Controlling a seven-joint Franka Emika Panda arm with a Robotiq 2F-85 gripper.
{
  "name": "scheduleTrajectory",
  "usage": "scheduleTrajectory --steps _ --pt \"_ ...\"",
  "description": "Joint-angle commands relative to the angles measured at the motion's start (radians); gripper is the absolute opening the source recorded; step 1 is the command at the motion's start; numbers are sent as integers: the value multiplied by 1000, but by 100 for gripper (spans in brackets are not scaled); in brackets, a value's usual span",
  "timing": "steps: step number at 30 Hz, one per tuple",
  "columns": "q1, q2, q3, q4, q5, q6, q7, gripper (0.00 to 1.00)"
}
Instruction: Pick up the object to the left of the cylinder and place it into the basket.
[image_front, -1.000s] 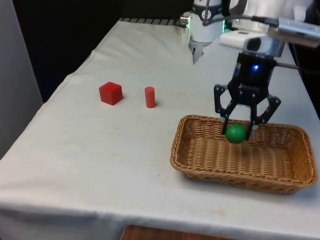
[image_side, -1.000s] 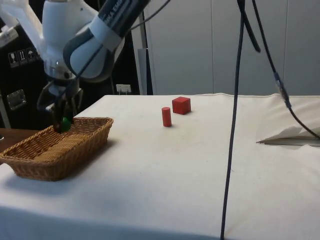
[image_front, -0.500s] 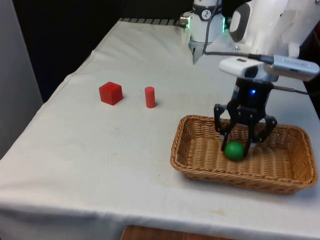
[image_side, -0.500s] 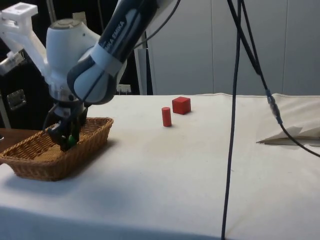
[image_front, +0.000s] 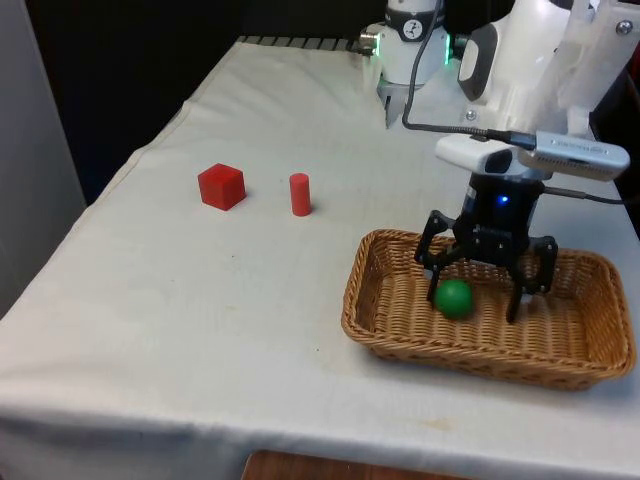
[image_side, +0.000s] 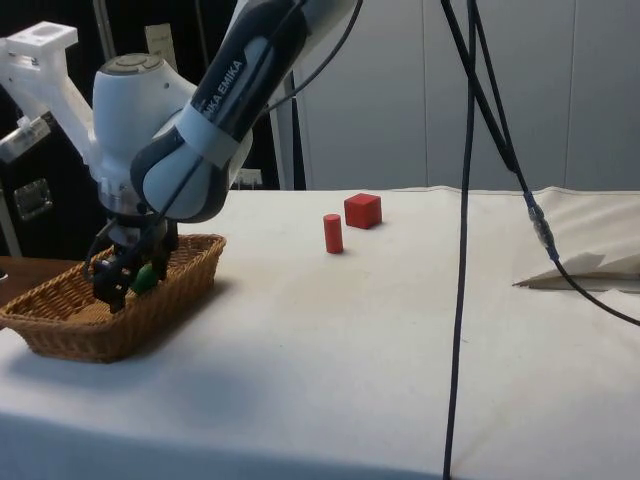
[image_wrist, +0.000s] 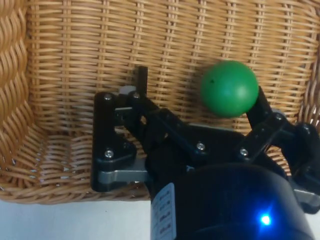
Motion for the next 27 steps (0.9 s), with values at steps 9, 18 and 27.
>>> scheduleTrajectory --steps 9,18,27 --pt "-8 0 11 3 6 4 -7 100" --pt "-2 -25 -4 -7 2 -5 -3 100" --pt "6 -78 -23 -18 -5 -39 -5 100"
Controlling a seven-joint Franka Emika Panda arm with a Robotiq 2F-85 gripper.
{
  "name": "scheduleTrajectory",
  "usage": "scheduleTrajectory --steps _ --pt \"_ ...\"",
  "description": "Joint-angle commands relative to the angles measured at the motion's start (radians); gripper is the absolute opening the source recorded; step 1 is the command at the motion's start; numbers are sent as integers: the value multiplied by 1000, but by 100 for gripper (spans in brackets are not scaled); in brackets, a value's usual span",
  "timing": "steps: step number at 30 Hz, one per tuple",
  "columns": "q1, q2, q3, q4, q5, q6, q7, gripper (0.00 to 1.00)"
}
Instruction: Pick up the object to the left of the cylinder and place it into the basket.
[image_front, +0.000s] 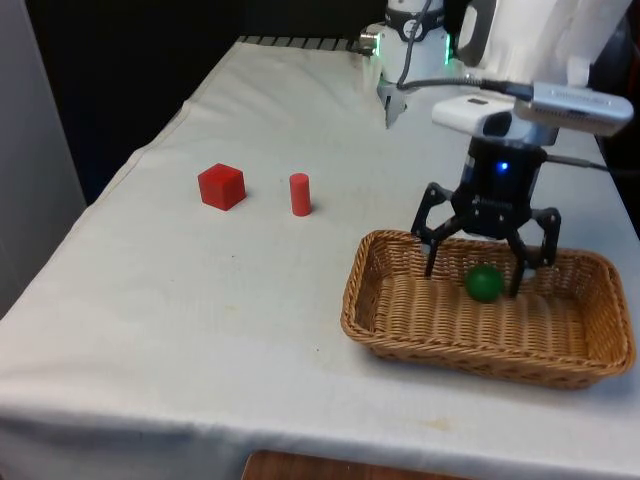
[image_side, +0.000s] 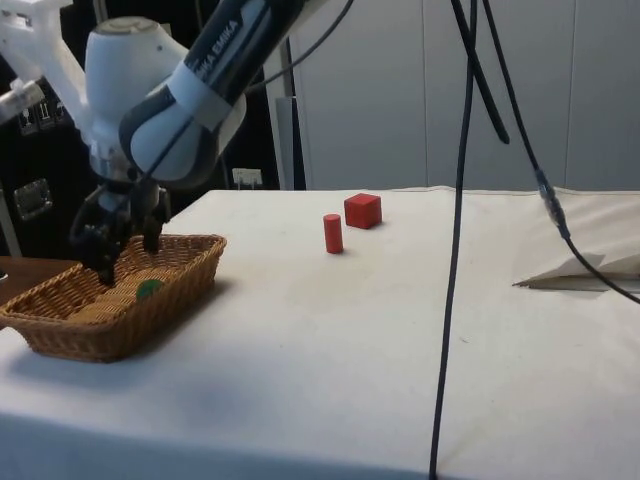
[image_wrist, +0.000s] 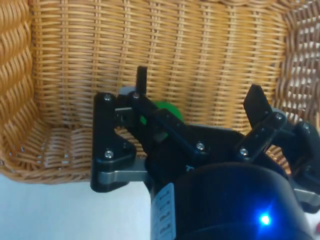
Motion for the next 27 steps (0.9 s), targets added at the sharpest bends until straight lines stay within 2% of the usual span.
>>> scheduleTrajectory --steps 1,3,4,10,12,13,15,21,23,24,27 --pt "5 -15 -6 -10 -4 -5 -1 100" --pt "1 -11 -3 -2 -1 -5 -2 100" --pt "6 -28 -10 -13 -5 -13 -3 100" --pt "10 -70 -22 -18 -9 -44 -9 100" --pt "10 -87 -25 -21 -13 -53 -10 100" --pt "5 -73 -19 -13 -8 -46 -10 100" --pt "12 -98 -28 -21 -15 -60 -11 100" --pt "15 -138 -39 -20 -20 -89 -16 100" --pt "10 -133 -33 -15 -14 -84 -19 100" --pt "16 -148 -41 -19 -20 -97 -18 100" --pt "18 -164 -46 -18 -21 -110 -21 100"
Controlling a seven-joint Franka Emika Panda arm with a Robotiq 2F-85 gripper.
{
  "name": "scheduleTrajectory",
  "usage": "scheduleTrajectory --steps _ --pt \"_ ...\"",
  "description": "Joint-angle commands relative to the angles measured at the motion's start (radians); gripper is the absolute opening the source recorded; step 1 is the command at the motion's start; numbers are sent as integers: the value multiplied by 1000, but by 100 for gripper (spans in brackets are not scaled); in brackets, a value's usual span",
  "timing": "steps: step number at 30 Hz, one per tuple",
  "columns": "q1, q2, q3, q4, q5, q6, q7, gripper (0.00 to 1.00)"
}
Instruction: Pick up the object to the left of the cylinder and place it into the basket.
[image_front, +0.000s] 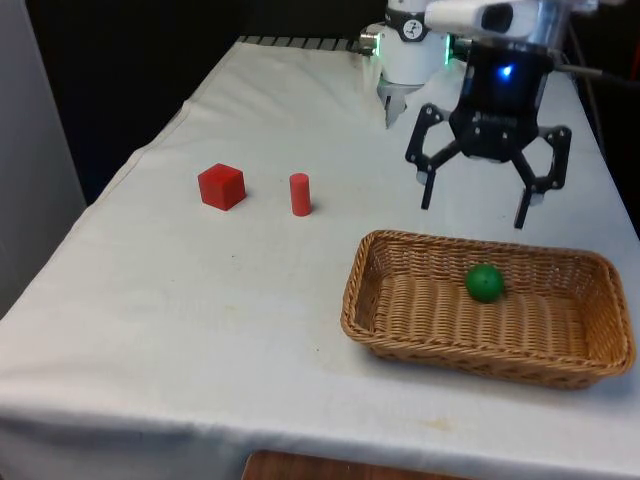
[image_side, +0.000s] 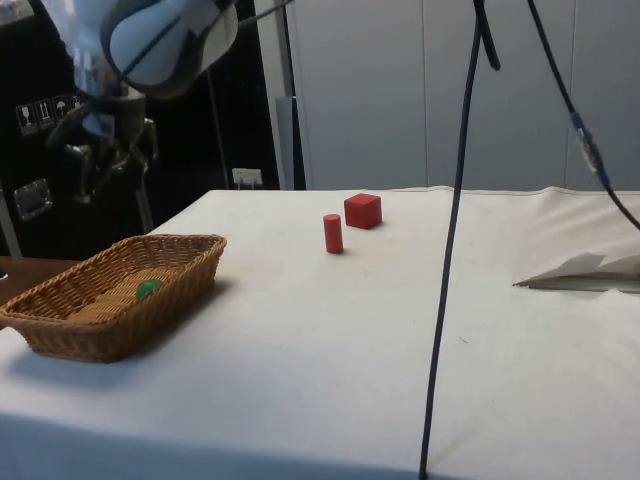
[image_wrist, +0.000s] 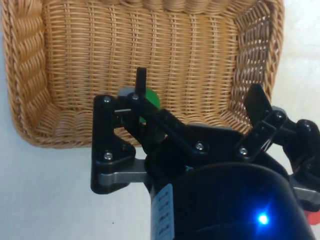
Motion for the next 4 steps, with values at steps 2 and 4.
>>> scheduleTrajectory --steps 2,4 --pt "4 -14 -7 -3 -7 -13 0 100" --pt "0 -17 -3 0 -1 -12 -4 100"
